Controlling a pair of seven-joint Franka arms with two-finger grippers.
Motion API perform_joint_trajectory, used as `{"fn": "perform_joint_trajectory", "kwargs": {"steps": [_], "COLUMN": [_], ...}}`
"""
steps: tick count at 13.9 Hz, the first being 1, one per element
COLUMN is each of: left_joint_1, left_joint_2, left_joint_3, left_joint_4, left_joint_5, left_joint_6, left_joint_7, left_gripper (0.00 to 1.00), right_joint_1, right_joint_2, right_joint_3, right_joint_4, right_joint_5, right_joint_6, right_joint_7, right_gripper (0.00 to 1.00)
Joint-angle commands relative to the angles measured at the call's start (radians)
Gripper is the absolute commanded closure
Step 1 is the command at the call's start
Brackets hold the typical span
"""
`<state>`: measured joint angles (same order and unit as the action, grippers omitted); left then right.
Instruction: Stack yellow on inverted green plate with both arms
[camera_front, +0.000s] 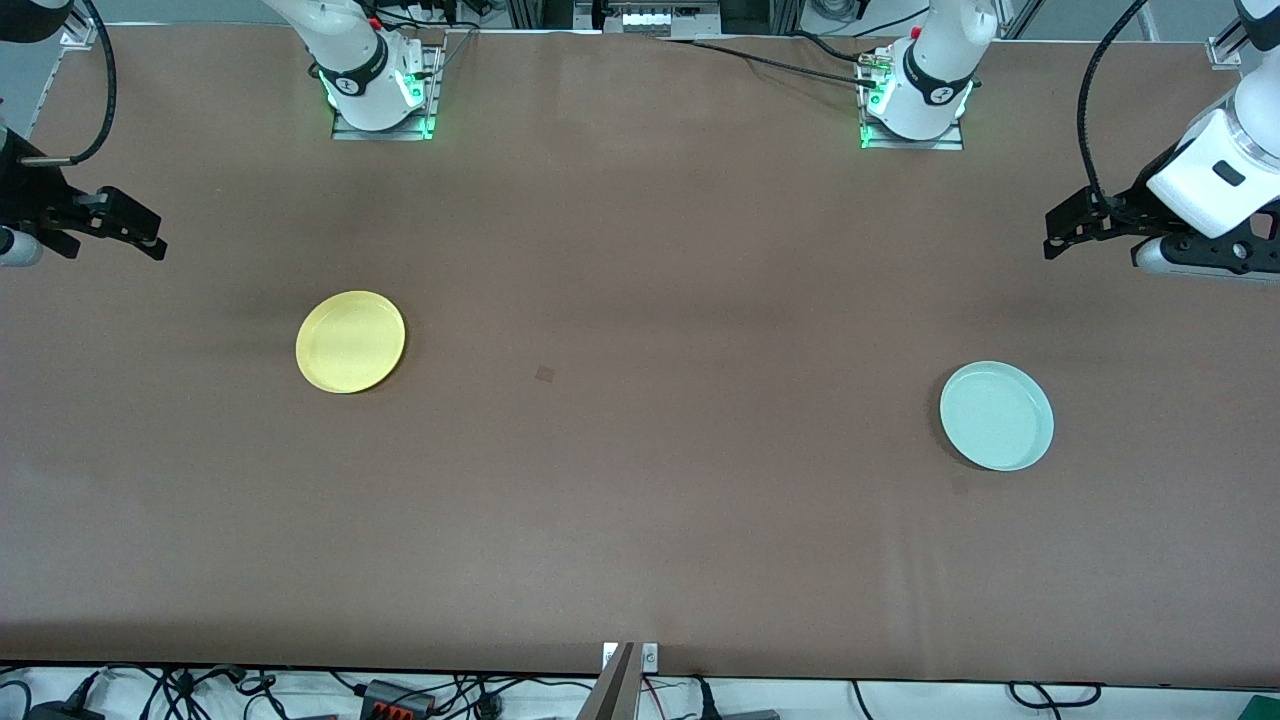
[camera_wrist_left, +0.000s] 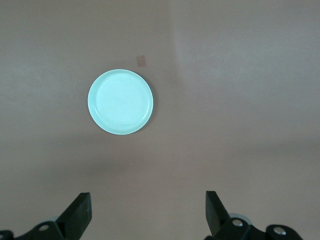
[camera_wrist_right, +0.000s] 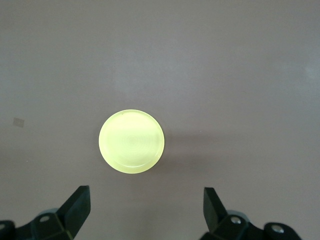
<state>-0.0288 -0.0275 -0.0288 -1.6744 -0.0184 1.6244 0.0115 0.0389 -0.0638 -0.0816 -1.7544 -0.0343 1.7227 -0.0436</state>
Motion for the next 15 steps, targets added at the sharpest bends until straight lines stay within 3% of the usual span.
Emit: {"fn": "perform_joint_trajectory", "kwargs": {"steps": [1, 10, 15], "left_joint_1": [0.001, 0.003, 0.023], "left_joint_2": [0.018, 0.046, 0.173], "left_joint_3": [-0.002, 0.004, 0.009], "left_joint_4": [0.035, 0.048, 0.174], "left_joint_5": [0.018, 0.006, 0.008], "left_joint_6": [-0.026, -0.078, -0.077], "left_joint_7": [0.007, 0.007, 0.008], "left_gripper": [0.00, 0.00, 0.00], "right_joint_1": [-0.005, -0.005, -0.002], "right_joint_2": [-0.024, -0.025, -0.025], "right_joint_3": [0.002, 0.002, 0.003], "right_joint_4": [-0.020, -0.022, -0.022], "right_joint_5": [-0.004, -0.004, -0.004], "right_joint_6": [-0.006, -0.025, -0.055], "right_joint_7": [-0.001, -0.001, -0.001], "right_gripper": [0.00, 0.00, 0.00]}}
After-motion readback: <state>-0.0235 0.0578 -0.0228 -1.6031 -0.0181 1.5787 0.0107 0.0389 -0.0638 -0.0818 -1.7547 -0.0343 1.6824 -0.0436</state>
